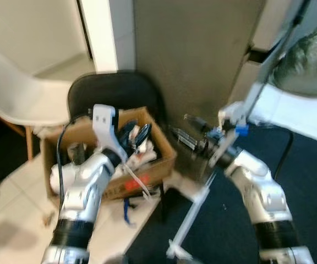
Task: Picking trash to rubbish bin
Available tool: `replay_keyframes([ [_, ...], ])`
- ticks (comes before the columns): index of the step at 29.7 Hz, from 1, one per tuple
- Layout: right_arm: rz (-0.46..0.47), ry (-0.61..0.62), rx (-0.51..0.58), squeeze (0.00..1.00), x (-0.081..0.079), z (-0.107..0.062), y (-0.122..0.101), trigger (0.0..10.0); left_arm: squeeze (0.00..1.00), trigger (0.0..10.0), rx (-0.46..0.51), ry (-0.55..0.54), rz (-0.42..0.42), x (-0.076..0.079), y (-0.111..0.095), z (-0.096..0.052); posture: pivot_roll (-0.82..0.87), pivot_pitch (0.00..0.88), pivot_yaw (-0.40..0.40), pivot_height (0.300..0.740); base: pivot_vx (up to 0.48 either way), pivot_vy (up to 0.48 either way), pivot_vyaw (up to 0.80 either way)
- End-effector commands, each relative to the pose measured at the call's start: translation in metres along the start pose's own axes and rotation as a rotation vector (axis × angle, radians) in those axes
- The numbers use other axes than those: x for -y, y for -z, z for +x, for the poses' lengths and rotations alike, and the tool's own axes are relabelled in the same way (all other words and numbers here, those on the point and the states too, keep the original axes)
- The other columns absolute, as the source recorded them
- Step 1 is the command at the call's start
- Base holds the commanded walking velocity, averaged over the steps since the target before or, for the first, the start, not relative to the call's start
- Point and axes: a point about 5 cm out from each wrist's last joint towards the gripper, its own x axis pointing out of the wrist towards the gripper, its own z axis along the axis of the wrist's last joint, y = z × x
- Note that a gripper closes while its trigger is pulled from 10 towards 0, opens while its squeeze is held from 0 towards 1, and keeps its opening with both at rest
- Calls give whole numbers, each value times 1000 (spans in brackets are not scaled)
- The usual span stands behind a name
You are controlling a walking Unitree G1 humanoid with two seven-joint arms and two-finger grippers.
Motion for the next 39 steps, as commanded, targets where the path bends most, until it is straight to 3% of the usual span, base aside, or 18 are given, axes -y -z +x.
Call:
replay_keyframes([
  [1, 10, -10, -4, 0, -3, 1, 3, 10000, 0, 10000, -19, -16, 4, -4, 3, -5, -80, 0, -12, 740, -375, 0, 0],
  [39, 13, -24, -12, 0, -2, 0, 8, 10000, 0, 10000, -29, -3, 3, -3, 4, -4, -83, 0, -13, 740, -371, 0, 0],
])
